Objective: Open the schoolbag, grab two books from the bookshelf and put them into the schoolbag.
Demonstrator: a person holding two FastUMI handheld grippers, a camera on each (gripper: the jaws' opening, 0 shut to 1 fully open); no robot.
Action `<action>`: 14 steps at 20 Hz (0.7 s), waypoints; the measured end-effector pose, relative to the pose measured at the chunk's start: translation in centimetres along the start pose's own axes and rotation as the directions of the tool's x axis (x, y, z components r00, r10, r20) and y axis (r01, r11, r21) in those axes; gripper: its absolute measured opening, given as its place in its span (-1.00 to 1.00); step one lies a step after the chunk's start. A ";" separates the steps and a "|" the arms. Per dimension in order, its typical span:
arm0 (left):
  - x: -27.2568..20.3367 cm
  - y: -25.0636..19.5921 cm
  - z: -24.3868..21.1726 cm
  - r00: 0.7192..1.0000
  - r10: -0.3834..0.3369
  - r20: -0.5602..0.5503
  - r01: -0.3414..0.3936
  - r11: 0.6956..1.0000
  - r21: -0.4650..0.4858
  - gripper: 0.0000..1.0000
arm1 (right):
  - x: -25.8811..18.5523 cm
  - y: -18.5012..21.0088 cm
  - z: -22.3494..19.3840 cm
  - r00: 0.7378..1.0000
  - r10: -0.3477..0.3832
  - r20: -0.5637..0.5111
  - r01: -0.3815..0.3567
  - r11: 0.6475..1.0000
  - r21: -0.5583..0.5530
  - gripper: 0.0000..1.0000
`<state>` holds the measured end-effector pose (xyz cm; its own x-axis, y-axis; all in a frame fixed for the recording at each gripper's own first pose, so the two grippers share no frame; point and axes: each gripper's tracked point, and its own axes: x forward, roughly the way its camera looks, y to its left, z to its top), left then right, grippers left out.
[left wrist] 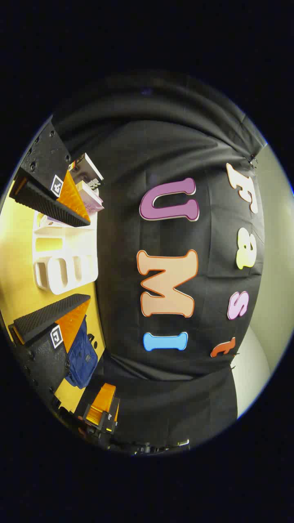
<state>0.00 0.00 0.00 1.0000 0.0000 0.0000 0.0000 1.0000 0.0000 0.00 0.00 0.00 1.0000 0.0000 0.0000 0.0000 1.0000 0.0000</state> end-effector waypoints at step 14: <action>2.4 2.7 -1.0 0.992 0.123 -0.034 -0.125 0.988 -0.088 0.94 | 1.9 -3.5 -2.2 0.996 -0.046 -0.082 0.037 0.994 -0.104 0.90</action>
<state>2.44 2.72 -0.98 0.9919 0.1226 -0.0340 -0.1251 0.9882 -0.0883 1.95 -3.48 -2.20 0.9955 -0.0458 -0.0825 0.0371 0.9939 -0.1036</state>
